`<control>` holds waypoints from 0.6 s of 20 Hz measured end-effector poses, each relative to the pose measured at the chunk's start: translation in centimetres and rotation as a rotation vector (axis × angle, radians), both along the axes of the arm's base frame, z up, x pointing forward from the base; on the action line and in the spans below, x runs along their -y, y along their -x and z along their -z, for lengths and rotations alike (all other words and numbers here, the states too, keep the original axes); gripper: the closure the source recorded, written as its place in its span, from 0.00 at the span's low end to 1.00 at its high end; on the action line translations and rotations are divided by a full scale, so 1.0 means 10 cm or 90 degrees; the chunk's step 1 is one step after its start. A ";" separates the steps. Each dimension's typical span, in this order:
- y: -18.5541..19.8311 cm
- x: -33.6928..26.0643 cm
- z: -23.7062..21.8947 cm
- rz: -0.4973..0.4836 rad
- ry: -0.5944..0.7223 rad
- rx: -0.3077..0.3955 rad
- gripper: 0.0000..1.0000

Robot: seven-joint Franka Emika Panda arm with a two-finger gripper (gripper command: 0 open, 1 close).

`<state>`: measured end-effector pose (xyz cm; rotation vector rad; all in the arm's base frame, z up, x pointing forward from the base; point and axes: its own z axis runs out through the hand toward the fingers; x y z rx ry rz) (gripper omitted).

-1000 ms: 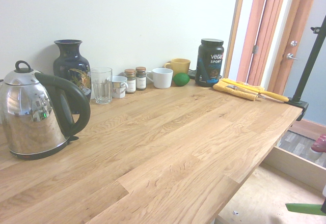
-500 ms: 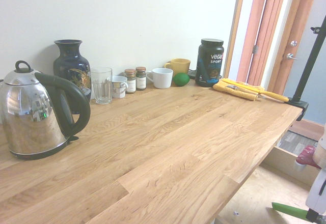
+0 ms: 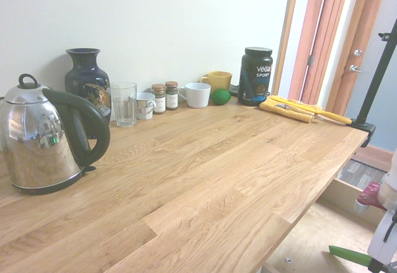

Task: Put scissor in the drawer

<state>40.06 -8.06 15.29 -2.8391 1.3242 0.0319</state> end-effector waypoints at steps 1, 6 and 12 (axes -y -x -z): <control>0.00 0.00 0.02 0.001 0.000 0.000 0.00; 0.06 -0.01 0.19 0.003 -0.003 -0.019 0.00; 0.05 0.01 0.26 0.006 -0.003 -0.022 0.00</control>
